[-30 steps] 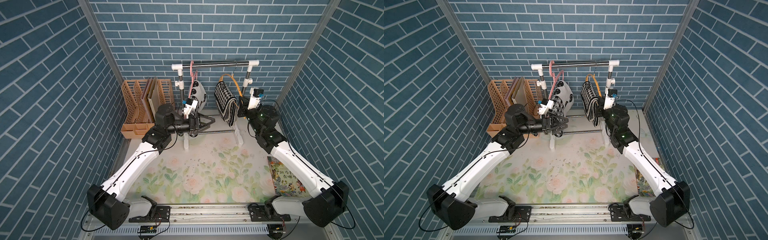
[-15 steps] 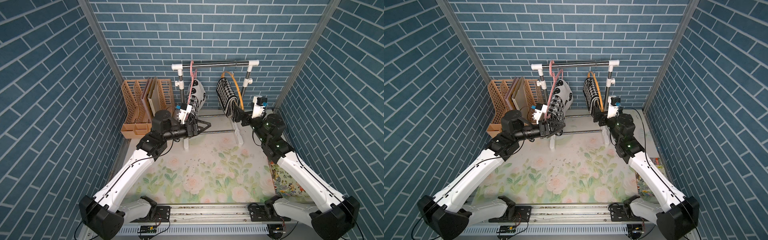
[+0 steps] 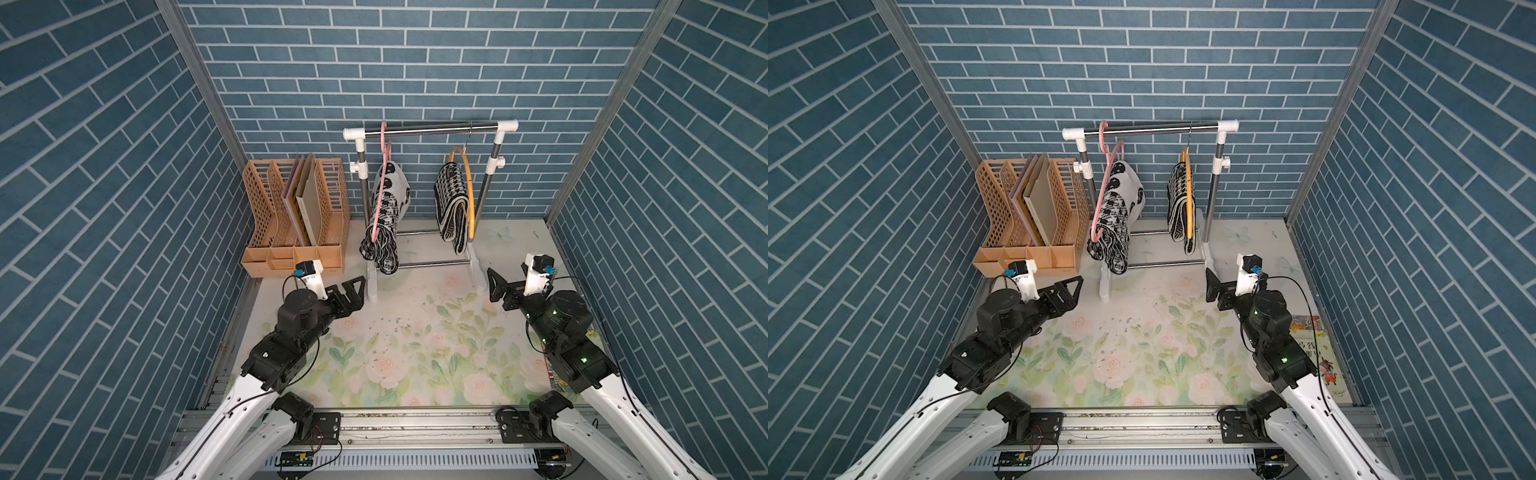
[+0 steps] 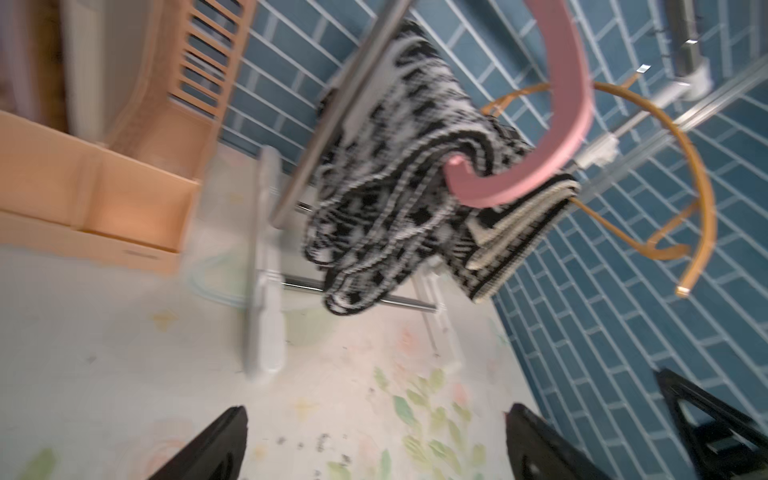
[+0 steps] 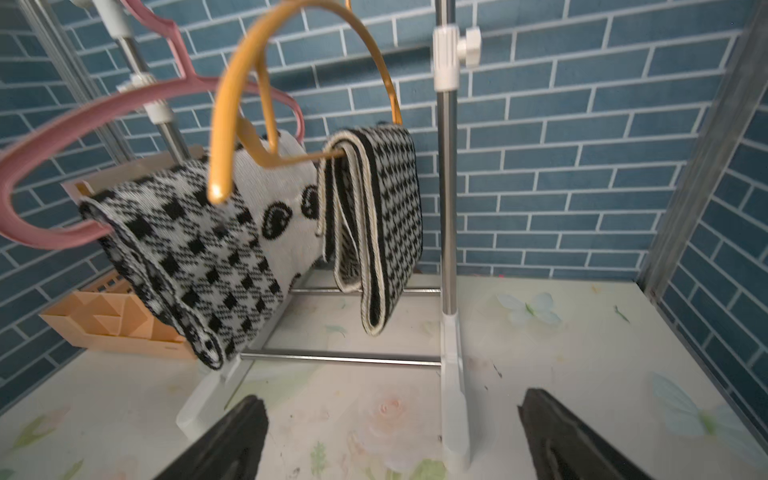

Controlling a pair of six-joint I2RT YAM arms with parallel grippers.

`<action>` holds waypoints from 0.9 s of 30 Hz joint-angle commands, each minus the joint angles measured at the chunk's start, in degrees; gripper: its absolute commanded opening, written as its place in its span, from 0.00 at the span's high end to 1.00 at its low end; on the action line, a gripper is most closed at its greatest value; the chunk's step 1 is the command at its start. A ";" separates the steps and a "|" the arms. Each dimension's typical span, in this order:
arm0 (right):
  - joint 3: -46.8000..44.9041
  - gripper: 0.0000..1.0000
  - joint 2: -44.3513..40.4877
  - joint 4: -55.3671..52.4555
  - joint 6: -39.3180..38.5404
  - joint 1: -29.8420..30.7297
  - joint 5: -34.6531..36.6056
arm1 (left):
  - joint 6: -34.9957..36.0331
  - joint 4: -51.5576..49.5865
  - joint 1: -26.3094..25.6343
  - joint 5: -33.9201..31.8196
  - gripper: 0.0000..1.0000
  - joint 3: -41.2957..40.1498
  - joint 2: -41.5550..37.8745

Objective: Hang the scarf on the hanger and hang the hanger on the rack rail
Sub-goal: Reset both arms

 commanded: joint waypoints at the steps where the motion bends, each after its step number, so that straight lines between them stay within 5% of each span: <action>1: -4.90 0.01 1.61 -0.07 2.44 -0.19 7.74 | 7.37 1.53 0.16 -20.63 0.00 -5.38 -0.47; 9: -18.44 0.01 15.77 26.29 -6.75 -1.57 24.59 | 24.42 18.90 0.62 -36.77 0.00 -8.38 21.99; 12: -14.50 0.02 24.18 27.17 -5.66 -6.85 22.20 | 32.65 34.20 4.81 -31.57 0.00 -12.50 27.46; 20: -19.59 0.02 40.02 57.95 -9.17 -17.72 17.45 | 38.08 60.87 17.59 -20.35 0.00 -15.42 43.91; 27: -23.75 0.02 45.95 73.58 -9.74 -24.34 4.44 | 38.87 69.32 23.10 -9.76 0.00 -15.44 48.97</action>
